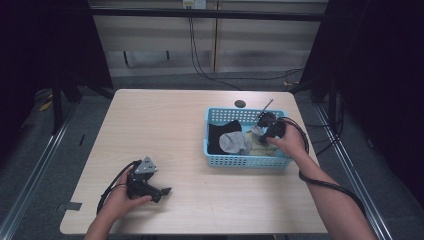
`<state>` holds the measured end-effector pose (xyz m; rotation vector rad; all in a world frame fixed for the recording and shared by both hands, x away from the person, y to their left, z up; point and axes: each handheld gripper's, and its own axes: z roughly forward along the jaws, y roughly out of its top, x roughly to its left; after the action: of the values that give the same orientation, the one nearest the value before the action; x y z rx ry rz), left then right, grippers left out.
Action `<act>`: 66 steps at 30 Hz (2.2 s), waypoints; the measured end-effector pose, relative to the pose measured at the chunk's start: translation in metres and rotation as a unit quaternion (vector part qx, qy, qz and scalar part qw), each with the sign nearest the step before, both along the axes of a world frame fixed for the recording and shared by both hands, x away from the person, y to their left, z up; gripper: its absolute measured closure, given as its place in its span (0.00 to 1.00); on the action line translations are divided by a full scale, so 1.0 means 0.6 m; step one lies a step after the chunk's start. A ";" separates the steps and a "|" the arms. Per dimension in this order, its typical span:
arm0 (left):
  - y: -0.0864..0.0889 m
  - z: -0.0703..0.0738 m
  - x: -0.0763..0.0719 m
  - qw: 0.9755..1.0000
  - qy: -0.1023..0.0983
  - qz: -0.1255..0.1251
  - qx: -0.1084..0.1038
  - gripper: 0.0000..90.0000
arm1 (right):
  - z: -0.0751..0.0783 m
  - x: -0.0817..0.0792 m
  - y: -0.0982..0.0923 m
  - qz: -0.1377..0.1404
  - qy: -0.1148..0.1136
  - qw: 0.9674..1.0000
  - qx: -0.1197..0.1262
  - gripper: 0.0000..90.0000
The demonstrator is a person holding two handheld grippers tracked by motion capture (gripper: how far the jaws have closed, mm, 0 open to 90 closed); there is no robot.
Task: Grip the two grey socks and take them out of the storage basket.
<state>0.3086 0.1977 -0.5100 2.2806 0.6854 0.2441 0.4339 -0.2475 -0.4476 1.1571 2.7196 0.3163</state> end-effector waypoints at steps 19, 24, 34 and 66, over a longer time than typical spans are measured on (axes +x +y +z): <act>-0.001 -0.001 -0.001 1.000 0.000 0.003 -0.003 0.00 | 0.101 -0.048 0.004 0.053 -0.009 0.998 0.039 0.88; -0.001 -0.001 0.000 1.000 0.000 0.003 -0.003 0.00 | 0.122 -0.060 0.012 0.071 -0.015 0.996 0.050 0.88; 0.000 0.000 0.000 1.000 0.000 0.000 0.001 0.00 | 0.148 -0.098 0.037 0.114 -0.024 0.992 0.051 0.88; 0.000 0.000 0.000 1.000 0.000 0.000 0.001 0.00 | 0.141 -0.211 0.148 0.247 -0.009 0.966 0.072 0.88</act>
<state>0.3085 0.1977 -0.5100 2.2831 0.6844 0.2454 0.3071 -0.1589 -0.3631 0.4757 2.9758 0.5914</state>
